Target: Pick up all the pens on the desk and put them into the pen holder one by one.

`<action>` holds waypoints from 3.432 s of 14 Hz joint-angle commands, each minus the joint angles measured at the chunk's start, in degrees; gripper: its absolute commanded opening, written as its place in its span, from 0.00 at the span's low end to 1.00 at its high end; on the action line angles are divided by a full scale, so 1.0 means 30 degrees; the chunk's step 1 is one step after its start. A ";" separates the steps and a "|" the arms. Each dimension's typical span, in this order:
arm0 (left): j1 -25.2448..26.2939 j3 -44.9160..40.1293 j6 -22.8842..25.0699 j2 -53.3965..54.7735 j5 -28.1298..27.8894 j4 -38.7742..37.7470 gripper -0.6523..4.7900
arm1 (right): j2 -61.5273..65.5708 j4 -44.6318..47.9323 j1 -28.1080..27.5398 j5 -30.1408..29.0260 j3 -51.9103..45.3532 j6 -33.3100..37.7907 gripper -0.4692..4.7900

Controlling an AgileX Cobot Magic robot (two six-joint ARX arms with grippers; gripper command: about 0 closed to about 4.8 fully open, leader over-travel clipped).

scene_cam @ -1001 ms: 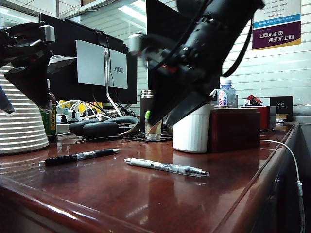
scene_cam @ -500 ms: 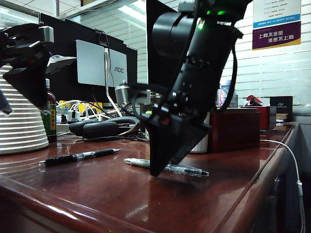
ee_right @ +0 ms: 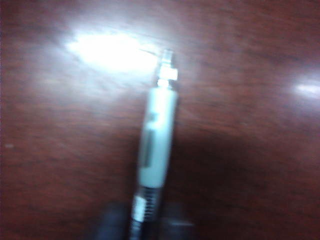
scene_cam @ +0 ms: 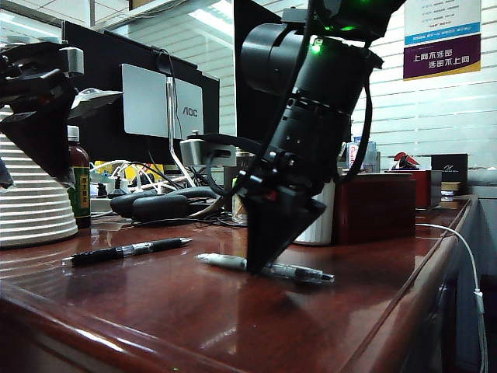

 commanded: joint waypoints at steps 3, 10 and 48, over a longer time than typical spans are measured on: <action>0.0000 0.0087 0.0000 -0.0044 -0.0073 -0.0372 1.00 | 0.0022 -0.0036 0.0029 -0.0015 0.0022 0.0248 0.08; 0.0000 0.0087 0.0000 -0.0044 -0.0066 -0.0401 1.00 | -0.4255 0.7257 -0.0656 -0.2171 0.2936 0.2229 0.08; -0.0007 -0.0219 0.0051 0.0146 0.2047 0.3249 1.00 | -0.8998 2.2658 -0.5289 0.0066 -0.5807 0.6353 0.62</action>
